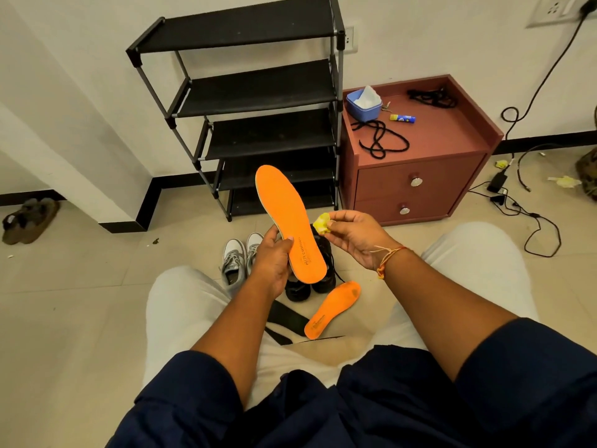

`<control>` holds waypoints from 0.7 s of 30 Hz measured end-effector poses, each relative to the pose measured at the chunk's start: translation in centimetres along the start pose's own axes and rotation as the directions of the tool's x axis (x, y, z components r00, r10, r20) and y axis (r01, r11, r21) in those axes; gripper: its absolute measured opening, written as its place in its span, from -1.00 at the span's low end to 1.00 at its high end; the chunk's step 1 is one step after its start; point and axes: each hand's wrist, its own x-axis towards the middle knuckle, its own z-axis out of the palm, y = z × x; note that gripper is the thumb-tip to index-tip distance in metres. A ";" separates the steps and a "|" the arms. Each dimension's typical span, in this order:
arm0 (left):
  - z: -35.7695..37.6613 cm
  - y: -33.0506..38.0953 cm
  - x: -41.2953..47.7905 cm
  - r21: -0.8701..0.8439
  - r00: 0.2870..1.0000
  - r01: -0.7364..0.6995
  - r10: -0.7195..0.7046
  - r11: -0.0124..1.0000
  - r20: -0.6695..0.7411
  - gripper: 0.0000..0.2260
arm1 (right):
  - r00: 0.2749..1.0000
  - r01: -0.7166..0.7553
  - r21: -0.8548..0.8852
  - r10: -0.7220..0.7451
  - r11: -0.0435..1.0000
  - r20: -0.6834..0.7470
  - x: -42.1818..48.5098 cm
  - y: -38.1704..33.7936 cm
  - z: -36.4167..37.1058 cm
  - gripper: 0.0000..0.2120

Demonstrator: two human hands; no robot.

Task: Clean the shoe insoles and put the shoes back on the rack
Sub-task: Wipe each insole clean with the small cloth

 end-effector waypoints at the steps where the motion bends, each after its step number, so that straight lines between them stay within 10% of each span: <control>1: 0.1 0.0 -0.1 0.005 1.000 -0.002 0.002 1.000 0.005 -0.71 | 1.000 0.005 0.018 -0.005 1.000 -0.008 -0.1 -0.1 0.0 -0.87; 14: 0.0 0.0 2.5 -0.071 0.999 0.013 -0.016 0.997 -0.039 -0.81 | 0.988 0.056 0.309 -0.008 0.949 -0.154 4.6 -2.6 -1.0 -0.76; 21: 2.4 -0.3 6.9 -0.170 0.995 0.085 -0.092 0.982 -0.031 -0.80 | 0.905 0.194 0.116 -0.132 0.974 -0.405 14.9 -11.4 -5.0 -0.88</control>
